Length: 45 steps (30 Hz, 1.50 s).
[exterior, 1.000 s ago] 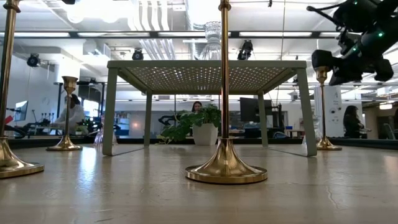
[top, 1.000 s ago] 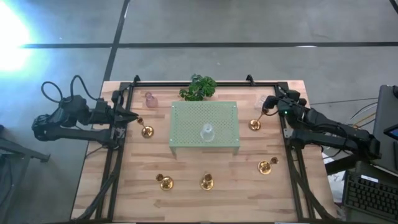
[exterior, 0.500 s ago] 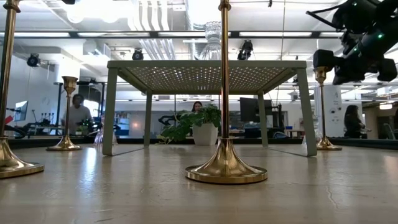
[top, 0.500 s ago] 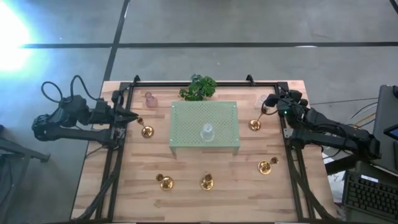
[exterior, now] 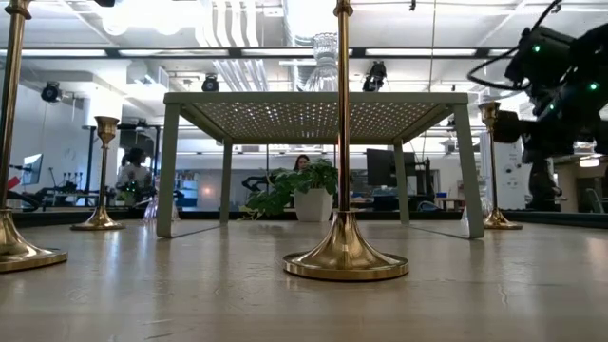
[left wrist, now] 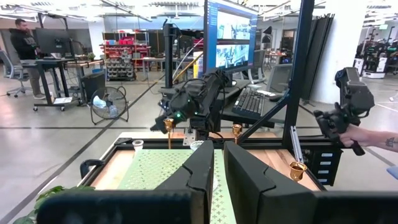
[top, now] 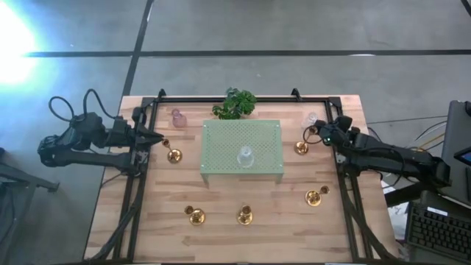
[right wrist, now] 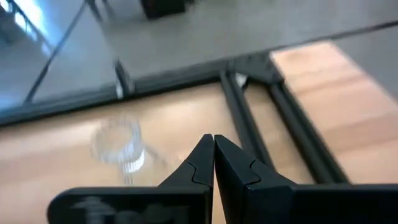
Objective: Pick & Place candle stick holders
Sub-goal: Put the transparent candle holder on the shelf
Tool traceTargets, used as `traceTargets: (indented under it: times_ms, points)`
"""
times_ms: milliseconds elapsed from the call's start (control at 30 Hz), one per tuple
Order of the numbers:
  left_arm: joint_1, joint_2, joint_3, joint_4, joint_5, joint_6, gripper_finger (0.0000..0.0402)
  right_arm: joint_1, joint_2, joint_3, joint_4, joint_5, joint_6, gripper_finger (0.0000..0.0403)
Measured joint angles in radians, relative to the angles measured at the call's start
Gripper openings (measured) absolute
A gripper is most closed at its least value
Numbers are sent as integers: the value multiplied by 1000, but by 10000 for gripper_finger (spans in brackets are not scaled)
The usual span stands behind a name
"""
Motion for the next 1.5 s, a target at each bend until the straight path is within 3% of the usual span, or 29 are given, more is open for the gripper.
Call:
traceTargets:
  times_ms: [433,733,1033,1233,1500]
  points:
    - [0,0,0,0,0,0,45,0,0,-62,102,-195,-247,8]
    - [0,0,0,0,0,0,45,-1,0,-102,148,-211,-286,8]
    - [0,0,0,0,0,0,45,0,1,-108,230,-313,-409,8]
    - [0,0,0,0,0,0,45,0,1,-109,235,-441,-469,8]
    - [0,0,0,0,0,0,45,0,2,-113,279,-328,-450,8]
